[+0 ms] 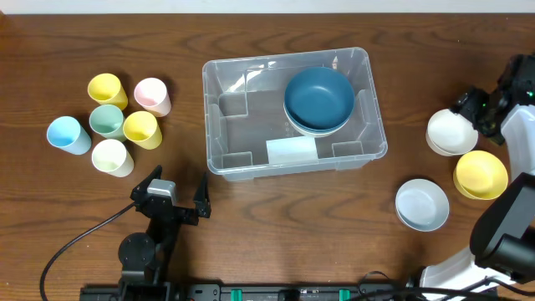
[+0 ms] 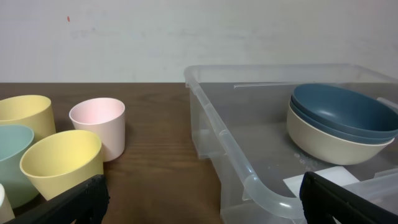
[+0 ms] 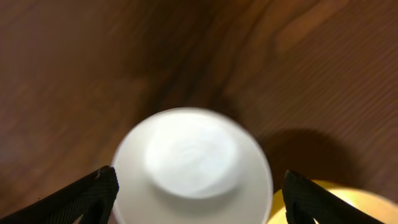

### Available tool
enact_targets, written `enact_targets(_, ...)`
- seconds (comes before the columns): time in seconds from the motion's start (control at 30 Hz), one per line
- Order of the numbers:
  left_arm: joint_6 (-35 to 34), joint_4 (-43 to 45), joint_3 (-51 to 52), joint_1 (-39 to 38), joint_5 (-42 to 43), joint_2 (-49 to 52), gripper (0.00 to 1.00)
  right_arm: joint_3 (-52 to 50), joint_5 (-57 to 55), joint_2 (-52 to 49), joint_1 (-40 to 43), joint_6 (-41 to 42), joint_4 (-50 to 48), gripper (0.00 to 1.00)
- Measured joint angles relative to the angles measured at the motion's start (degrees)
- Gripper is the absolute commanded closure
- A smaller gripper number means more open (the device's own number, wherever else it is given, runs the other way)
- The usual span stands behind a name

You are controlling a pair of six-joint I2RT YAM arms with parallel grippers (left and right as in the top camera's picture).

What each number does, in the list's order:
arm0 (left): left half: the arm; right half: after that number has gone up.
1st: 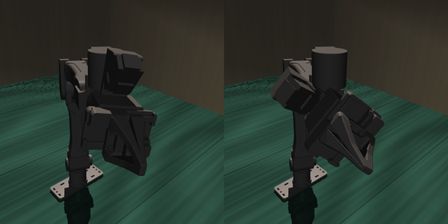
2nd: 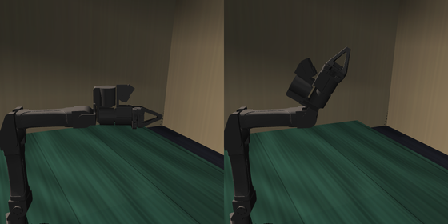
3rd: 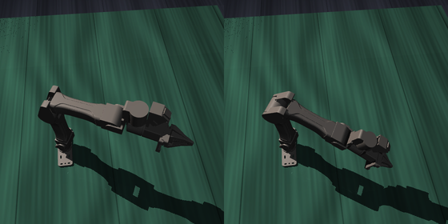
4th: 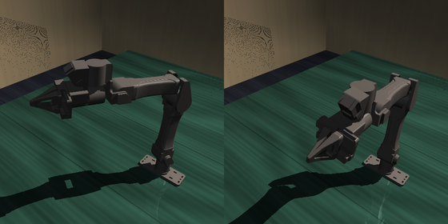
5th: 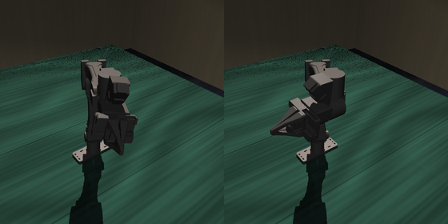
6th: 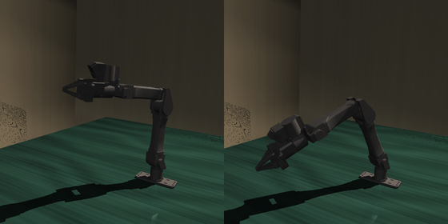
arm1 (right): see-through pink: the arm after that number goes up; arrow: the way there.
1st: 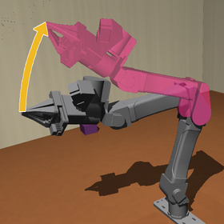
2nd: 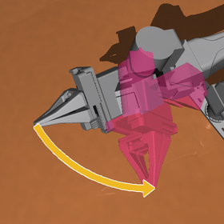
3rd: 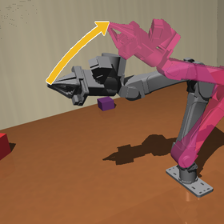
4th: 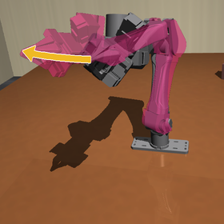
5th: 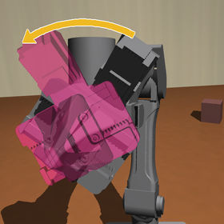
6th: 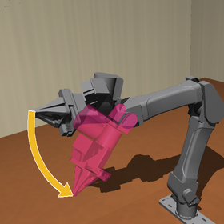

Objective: Pack container
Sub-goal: 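Grasp the small white bowl at the right with the right gripper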

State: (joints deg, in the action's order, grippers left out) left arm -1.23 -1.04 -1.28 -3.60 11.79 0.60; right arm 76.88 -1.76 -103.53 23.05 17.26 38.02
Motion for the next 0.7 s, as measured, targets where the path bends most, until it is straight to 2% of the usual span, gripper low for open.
enact_targets(0.23, 0.00, 0.00, 0.00, 0.00, 0.00, 0.00, 0.02, -0.02, 0.15, -4.22, 3.06, -4.04, 0.81, 0.18)
enact_targets(0.37, 0.00, 0.00, 0.00, 0.00, 0.00, 0.00, 0.02, -0.02, 0.28, -6.67, 3.93, -4.74, 0.94, 0.27)
enact_targets(0.63, 0.00, 0.00, 0.00, 0.00, 0.00, 0.00, 0.02, -0.04, 0.92, -8.87, 4.04, -4.81, -0.35, 0.67)
enact_targets(0.7, 0.00, 0.00, 0.00, 0.00, 0.00, 0.00, 0.02, -0.04, 1.14, -8.98, 4.04, -4.70, -0.92, 0.72)
